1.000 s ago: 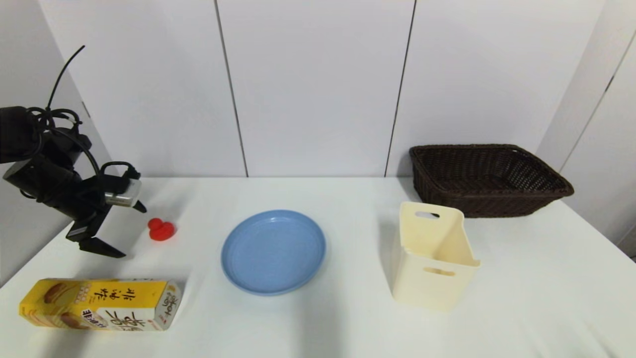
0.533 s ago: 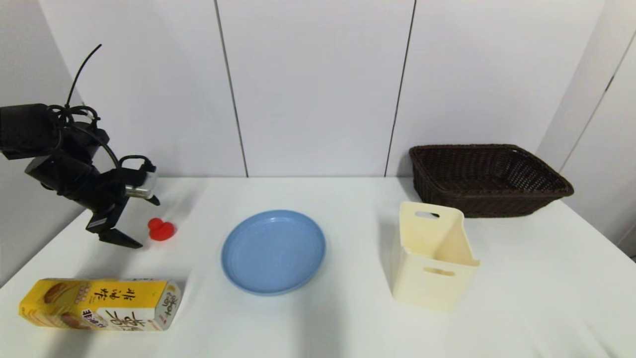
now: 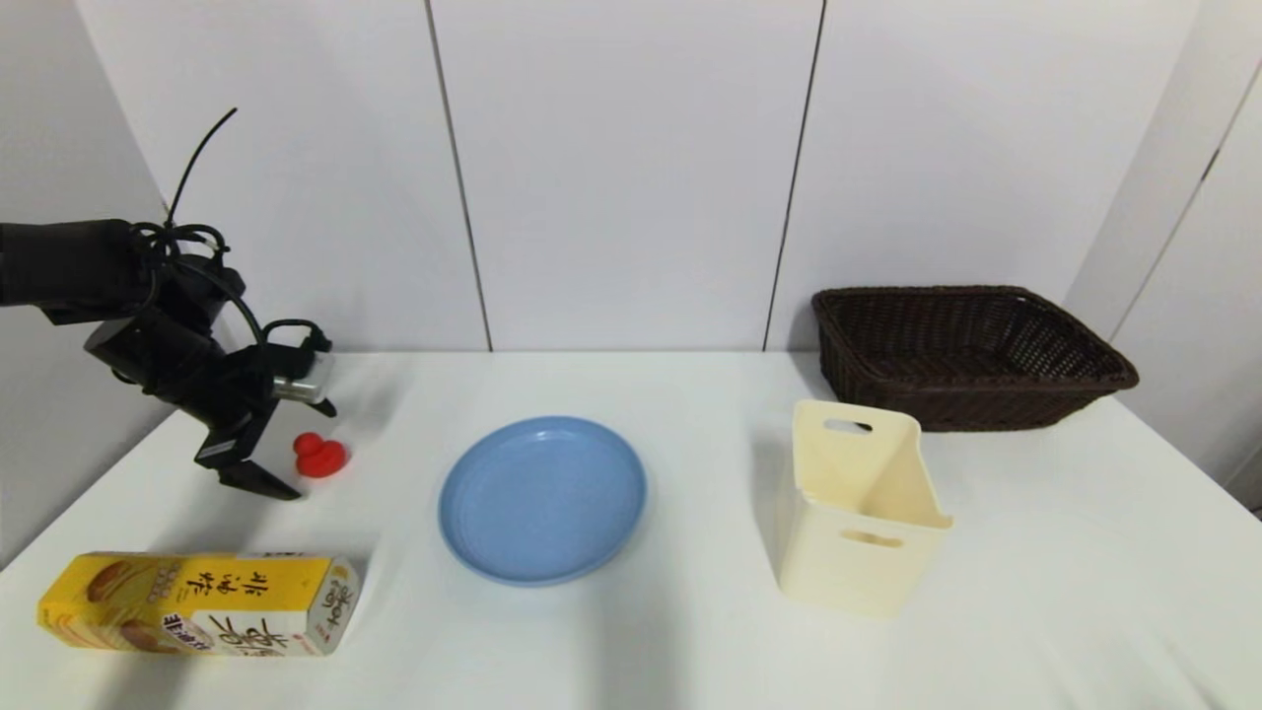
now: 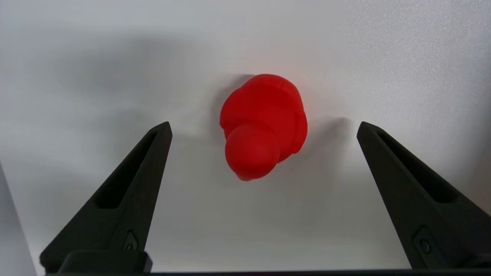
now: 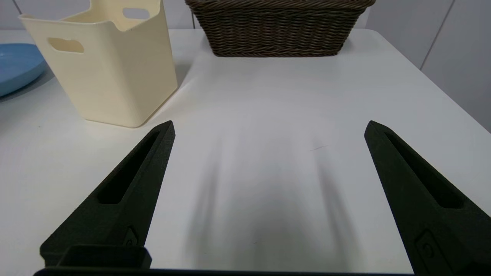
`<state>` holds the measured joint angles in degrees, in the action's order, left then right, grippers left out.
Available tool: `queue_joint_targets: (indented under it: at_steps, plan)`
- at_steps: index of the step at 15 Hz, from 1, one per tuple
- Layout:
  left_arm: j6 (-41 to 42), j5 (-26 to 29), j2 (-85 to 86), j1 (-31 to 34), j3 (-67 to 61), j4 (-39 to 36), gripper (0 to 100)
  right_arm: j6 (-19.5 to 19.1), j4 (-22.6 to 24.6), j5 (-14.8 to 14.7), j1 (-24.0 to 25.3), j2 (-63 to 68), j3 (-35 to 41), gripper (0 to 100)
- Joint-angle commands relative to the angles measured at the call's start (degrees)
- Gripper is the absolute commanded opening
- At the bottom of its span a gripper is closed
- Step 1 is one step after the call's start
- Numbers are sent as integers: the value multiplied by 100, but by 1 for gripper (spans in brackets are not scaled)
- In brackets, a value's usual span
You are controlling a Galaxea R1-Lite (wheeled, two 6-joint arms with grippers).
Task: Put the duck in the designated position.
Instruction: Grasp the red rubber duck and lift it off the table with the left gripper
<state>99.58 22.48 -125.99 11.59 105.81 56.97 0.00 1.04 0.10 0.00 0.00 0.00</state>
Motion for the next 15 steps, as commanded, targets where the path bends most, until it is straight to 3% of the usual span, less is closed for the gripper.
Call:
queue_joint_targets:
  at_steps: [1, 5, 6, 15]
  plan:
    - [52, -16, -40, -8, 1, 51, 100, -9, 2, -1, 0, 9, 53, 100]
    - [43, -314, -84, -69, 9, 104, 100, 0, 2, -1, 0, 9, 53, 100]
    - [43, -314, -92, -78, 9, 104, 0, 0, 2, -1, 0, 0, 53, 100]
    - [35, -455, -391, -96, 9, 95, 0, 0, 2, -1, 0, 9, 44, 100]
